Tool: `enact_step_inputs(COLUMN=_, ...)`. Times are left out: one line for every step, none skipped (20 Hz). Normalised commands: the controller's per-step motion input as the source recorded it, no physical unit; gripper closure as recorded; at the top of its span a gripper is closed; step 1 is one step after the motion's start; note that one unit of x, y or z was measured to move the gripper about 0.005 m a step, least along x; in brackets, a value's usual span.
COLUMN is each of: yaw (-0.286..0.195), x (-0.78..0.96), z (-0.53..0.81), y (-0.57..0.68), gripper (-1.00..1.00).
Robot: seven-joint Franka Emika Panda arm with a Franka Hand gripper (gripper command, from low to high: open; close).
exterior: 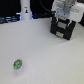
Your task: Open the kcup holder, insert the kcup into the holder, and close the kcup holder
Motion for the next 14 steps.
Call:
enact_step_inputs(yaw=-0.031, x=0.95, z=0.23, y=-0.27, gripper=1.00)
enact_step_inputs(yaw=-0.031, x=0.96, z=0.23, y=-0.27, gripper=1.00)
enact_step_inputs(yaw=-0.029, x=0.96, z=0.23, y=-0.27, gripper=1.00)
enact_step_inputs(yaw=-0.033, x=0.97, z=0.22, y=-0.28, gripper=1.00)
enact_step_inputs(yaw=-0.035, x=0.96, z=0.19, y=-0.28, gripper=1.00)
enact_step_inputs(yaw=-0.031, x=0.97, z=0.17, y=-0.28, gripper=1.00)
enact_step_inputs(yaw=-0.039, x=0.96, z=0.16, y=-0.30, gripper=1.00)
enact_step_inputs(yaw=-0.042, x=0.95, z=0.15, y=-0.31, gripper=1.00)
enact_step_inputs(yaw=-0.055, x=0.89, z=0.16, y=-0.30, gripper=1.00)
enact_step_inputs(yaw=-0.047, x=0.96, z=0.16, y=-0.34, gripper=1.00)
enact_step_inputs(yaw=-0.057, x=0.89, z=0.18, y=-0.33, gripper=1.00)
enact_step_inputs(yaw=-0.048, x=0.96, z=0.16, y=-0.37, gripper=1.00)
enact_step_inputs(yaw=-0.049, x=0.96, z=0.17, y=-0.37, gripper=1.00)
enact_step_inputs(yaw=-0.047, x=0.96, z=0.18, y=-0.36, gripper=1.00)
